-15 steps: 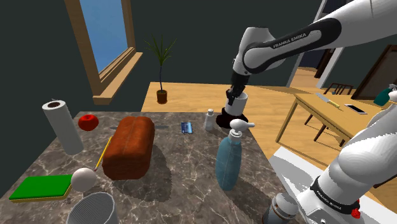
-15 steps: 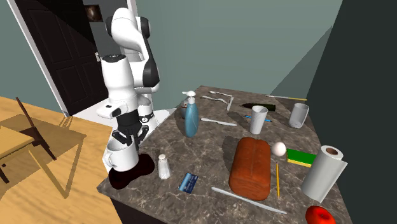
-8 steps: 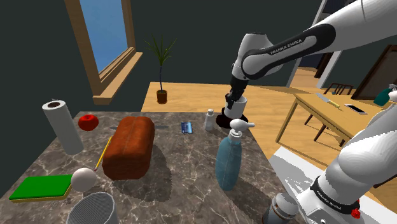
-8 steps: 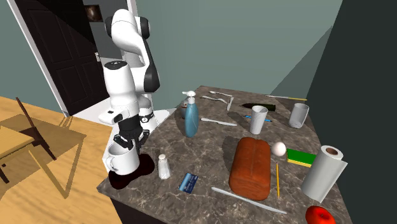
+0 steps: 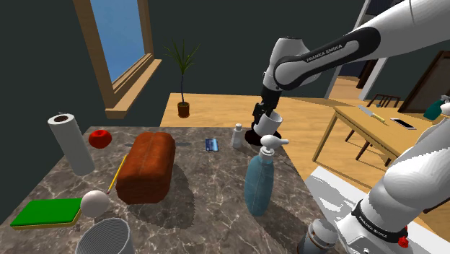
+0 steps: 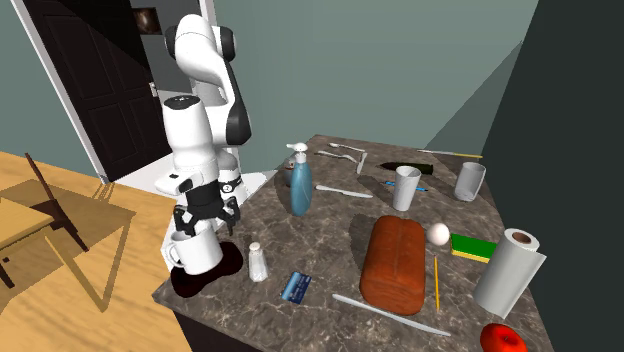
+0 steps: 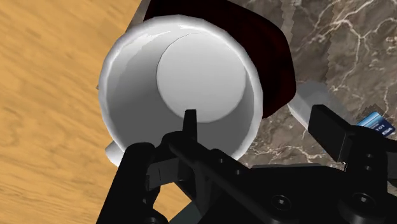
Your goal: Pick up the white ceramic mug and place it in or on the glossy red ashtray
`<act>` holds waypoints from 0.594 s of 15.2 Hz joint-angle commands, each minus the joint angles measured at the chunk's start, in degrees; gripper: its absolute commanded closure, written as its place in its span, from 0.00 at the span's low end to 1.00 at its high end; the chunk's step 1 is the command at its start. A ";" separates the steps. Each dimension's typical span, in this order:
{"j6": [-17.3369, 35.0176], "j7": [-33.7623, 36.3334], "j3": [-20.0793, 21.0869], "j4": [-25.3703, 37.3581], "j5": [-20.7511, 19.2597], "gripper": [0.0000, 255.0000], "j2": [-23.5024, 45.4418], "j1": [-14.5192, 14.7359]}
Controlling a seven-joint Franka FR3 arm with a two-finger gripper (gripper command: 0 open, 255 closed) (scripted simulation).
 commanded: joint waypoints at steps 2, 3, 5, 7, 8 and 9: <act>0.00 0.00 0.00 0.00 0.00 0.00 0.00 0.00; -2.02 -0.15 -0.09 0.81 0.19 0.00 -1.22 0.03; -6.03 -0.40 -0.28 2.64 0.49 0.00 -3.43 0.08; -7.61 -0.47 -0.37 3.45 0.58 0.00 -4.20 0.10; -7.61 -0.48 -0.37 3.43 0.58 0.00 -4.22 0.10; -7.61 -0.48 -0.37 3.44 0.58 0.00 -4.20 0.10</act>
